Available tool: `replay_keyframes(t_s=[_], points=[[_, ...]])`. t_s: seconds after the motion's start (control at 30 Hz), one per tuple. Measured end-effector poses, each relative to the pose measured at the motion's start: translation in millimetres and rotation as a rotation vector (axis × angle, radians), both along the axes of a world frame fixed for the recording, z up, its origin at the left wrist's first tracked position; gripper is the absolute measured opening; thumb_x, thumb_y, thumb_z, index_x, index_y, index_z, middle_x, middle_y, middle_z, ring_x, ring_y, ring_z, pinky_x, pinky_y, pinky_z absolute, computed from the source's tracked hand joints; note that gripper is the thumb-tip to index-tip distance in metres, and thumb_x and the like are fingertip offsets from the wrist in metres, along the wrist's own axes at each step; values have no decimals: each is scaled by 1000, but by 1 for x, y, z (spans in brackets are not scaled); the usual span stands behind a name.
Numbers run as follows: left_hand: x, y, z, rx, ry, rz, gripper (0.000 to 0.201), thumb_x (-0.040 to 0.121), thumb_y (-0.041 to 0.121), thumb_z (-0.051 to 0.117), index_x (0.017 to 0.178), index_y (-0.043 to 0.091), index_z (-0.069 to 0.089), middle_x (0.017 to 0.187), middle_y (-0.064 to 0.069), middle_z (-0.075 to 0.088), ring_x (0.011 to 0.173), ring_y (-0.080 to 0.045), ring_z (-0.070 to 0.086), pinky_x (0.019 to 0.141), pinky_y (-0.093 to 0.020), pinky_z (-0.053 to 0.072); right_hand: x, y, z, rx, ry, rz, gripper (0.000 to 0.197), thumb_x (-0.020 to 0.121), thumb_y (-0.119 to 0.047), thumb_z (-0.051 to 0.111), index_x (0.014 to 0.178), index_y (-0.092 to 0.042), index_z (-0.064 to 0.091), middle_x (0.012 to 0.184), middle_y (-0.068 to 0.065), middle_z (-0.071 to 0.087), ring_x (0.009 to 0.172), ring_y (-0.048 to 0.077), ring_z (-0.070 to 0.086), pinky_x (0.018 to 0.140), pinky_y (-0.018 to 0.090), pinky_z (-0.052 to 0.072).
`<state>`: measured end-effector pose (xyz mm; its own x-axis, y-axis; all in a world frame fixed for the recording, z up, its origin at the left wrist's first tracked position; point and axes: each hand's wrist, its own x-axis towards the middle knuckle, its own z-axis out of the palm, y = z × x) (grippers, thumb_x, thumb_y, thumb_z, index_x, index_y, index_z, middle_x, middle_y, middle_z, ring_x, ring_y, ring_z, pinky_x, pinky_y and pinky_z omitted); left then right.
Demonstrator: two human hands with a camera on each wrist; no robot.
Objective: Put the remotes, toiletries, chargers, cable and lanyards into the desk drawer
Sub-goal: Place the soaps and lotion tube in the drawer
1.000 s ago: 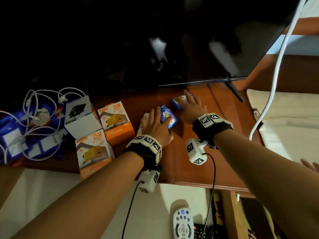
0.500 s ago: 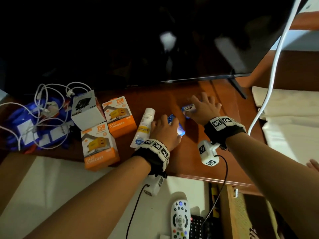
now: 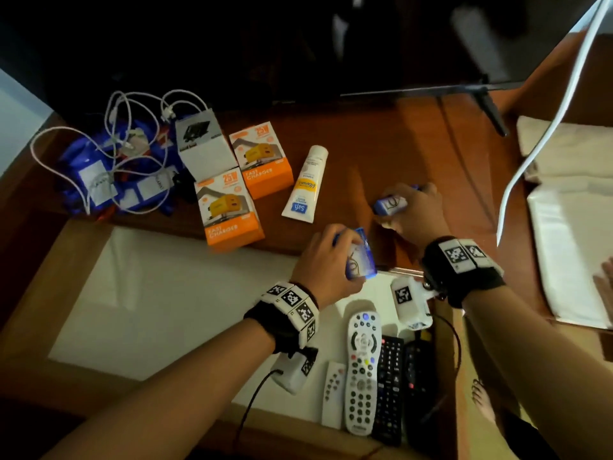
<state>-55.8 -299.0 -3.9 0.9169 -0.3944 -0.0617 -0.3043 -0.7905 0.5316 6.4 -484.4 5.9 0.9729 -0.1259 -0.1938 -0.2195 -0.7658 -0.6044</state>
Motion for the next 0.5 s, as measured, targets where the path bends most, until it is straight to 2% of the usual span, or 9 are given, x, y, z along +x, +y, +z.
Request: replay_keyframes(t_s=[0.13, 0.2, 0.27, 0.33, 0.4, 0.5], points=[[-39, 41, -15, -68, 88, -101, 66, 58, 38, 75, 116, 24, 47, 121, 4, 44, 110, -19, 48, 90, -35, 46, -79, 25, -8, 145, -100, -89, 50, 59, -10, 84, 101, -34, 68, 106, 11, 44, 106, 36, 49, 96, 33, 40], [-57, 63, -31, -20, 187, -159, 72, 57, 44, 74, 119, 26, 43, 119, 5, 44, 108, -19, 48, 91, -35, 46, -114, 40, -13, 207, -136, -104, 52, 55, -6, 84, 93, -38, 67, 107, 5, 44, 94, 34, 58, 93, 40, 46], [-72, 79, -46, 68, 326, -217, 76, 57, 49, 75, 121, 28, 40, 116, 4, 44, 106, -20, 48, 90, -36, 46, -140, 54, -21, 257, -137, -105, 50, 54, -3, 83, 90, -34, 70, 109, 5, 46, 84, 30, 62, 89, 39, 50], [-83, 89, -55, 168, 480, -284, 85, 59, 52, 79, 128, 25, 37, 120, 0, 44, 109, -22, 47, 92, -36, 45, -156, 67, -33, 255, -90, -84, 49, 54, -3, 85, 93, -30, 72, 111, 6, 47, 96, 27, 56, 93, 36, 46], [-88, 90, -62, 273, 561, -355, 93, 61, 50, 81, 134, 17, 34, 126, -6, 41, 115, -26, 43, 97, -35, 41, -163, 79, -47, 180, 17, -36, 49, 55, -6, 86, 97, -28, 72, 113, 4, 44, 109, 27, 48, 98, 35, 42], [-92, 89, -69, 403, 601, -424, 93, 61, 45, 82, 133, 10, 35, 130, -10, 36, 119, -29, 39, 99, -38, 40, -163, 91, -66, 92, 183, 45, 53, 54, -9, 87, 102, -25, 72, 114, 6, 42, 113, 32, 44, 99, 36, 41]])
